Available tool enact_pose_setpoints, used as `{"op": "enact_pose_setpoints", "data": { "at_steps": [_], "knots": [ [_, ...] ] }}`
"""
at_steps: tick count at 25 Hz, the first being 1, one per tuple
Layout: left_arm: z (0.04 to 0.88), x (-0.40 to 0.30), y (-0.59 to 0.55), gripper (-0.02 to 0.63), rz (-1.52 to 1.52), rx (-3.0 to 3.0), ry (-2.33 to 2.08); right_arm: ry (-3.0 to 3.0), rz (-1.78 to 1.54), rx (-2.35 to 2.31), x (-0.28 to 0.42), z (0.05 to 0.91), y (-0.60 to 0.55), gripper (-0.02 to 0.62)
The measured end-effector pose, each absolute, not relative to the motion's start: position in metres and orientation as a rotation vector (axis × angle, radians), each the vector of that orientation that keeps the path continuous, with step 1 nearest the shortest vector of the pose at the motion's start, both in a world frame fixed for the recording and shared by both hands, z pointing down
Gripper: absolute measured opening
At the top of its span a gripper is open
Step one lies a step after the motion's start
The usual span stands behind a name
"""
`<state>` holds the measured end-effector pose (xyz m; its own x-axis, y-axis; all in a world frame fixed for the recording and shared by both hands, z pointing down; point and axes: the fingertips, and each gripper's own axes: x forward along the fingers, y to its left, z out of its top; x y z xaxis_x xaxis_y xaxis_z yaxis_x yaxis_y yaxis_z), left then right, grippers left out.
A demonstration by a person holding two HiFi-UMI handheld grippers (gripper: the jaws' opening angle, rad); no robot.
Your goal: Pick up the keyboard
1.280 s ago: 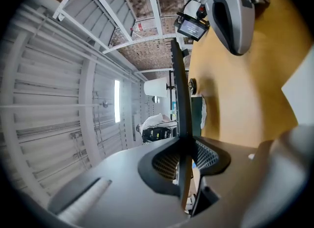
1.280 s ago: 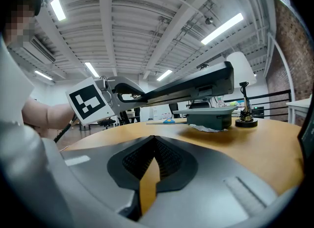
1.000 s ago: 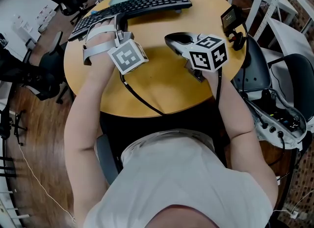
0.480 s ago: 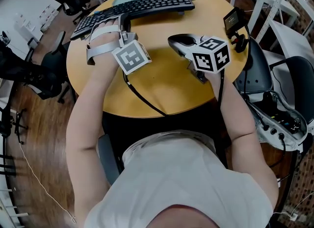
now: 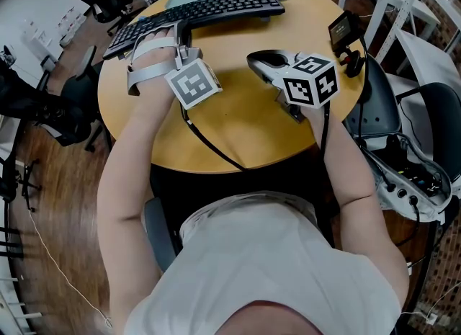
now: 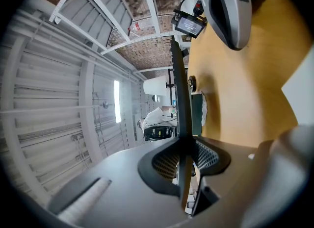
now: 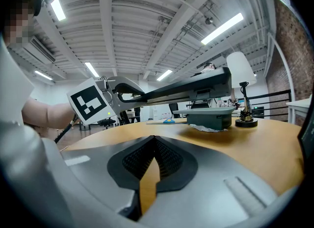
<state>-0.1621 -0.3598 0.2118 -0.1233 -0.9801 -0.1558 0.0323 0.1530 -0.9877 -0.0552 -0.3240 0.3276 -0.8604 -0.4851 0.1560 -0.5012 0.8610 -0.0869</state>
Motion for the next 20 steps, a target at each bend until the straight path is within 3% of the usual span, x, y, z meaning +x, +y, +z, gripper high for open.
{"op": "enact_pose_setpoints", "data": {
  "at_steps": [20],
  "knots": [
    [0.211,-0.1612,-0.3584,0.083,-1.178,-1.01,1.348,-2.905,0.187,0.773,-0.0564,0.327,-0.3238,0.002]
  ]
}}
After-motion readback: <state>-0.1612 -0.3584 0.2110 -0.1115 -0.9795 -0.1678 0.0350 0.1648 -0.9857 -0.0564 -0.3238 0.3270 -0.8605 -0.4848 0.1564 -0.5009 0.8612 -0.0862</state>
